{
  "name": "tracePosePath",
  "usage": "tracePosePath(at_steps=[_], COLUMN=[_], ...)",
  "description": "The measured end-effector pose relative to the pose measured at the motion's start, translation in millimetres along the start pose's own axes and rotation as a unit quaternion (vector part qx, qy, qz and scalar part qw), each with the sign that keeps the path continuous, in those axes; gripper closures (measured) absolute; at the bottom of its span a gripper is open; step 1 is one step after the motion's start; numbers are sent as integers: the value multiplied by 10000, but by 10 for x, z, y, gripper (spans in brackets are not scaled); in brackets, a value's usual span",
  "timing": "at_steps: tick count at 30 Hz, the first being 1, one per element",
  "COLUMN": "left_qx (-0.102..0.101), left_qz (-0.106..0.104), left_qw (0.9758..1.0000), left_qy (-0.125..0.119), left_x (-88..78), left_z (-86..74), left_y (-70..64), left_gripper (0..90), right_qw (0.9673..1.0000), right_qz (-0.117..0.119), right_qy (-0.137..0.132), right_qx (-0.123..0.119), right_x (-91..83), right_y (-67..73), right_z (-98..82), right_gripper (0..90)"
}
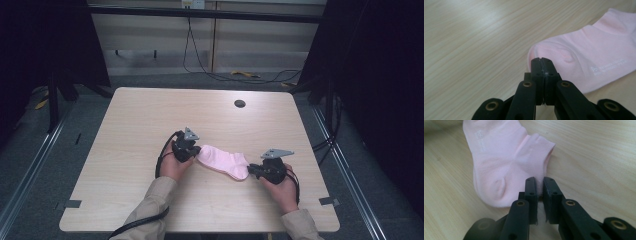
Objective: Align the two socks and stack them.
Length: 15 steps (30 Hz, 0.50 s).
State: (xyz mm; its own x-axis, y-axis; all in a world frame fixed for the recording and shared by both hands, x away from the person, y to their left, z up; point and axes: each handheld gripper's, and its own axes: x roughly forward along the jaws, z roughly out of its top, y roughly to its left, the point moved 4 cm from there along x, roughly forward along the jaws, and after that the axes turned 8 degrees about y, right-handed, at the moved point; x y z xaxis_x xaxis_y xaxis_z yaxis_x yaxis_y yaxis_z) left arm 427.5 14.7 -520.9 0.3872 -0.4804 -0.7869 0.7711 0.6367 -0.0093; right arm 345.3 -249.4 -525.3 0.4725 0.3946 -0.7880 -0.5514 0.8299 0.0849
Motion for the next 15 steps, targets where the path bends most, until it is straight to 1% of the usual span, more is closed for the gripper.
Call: tracePosePath(at_steps=[1, 2, 3, 4, 5, 6, 7, 8, 11, 12, 13, 14, 15], left_qx=[35, 26, -13, -77, -92, -98, -79, -32, -75, -83, -96, -109, -105], left_qz=[26, 11, -19, -42, -75, -88, -60, -50, -105, -113, -123, -138, -123], left_qw=[10000, 10000, 10000, 9999, 9999, 9999, 10000, 10000, 9998, 9997, 9997, 9997, 9998], left_qy=[-28, 3, -77, -99, -83, -37, -2, 30, 130, 176, 161, 156, 78], left_x=[42, 85, 99, 107, 109, 108, 105, 102, 78, 61, 46, 20, -8], left_z=[-6, -19, -19, -14, -11, -4, 1, 3, -4, -11, -22, -32, -33], left_y=[1, 2, 4, 11, 18, 17, 11, 6, -18, -28, -41, -52, -57], left_gripper=[872, 864, 857, 857, 858, 863, 863, 870, 891, 893, 893, 893, 893], right_qw=[10000, 10000, 10000, 10000, 10000, 10000, 10000, 10000, 9999, 9996, 9996, 9995, 9993], right_qz=[7, 14, 13, 12, 12, 11, 11, -3, -128, -195, -195, -176, -187], right_qy=[1, -6, -24, -13, 6, 14, 14, 14, -54, -184, -184, -251, -323], right_qx=[0, -1, -14, -7, 2, -37, -37, -51, -36, 21, 21, 28, 15], right_x=[1, 3, 7, 7, 6, 7, 7, 8, -13, -47, -47, -71, -95], right_y=[-1, -1, -3, -1, 0, 0, 0, 0, -13, -16, -16, -9, 1], right_z=[0, 2, 4, 4, 6, 13, 13, 14, 17, 19, 19, 16, 11], right_gripper=[825, 825, 826, 825, 825, 820, 820, 808, 746, 686, 686, 670, 661])
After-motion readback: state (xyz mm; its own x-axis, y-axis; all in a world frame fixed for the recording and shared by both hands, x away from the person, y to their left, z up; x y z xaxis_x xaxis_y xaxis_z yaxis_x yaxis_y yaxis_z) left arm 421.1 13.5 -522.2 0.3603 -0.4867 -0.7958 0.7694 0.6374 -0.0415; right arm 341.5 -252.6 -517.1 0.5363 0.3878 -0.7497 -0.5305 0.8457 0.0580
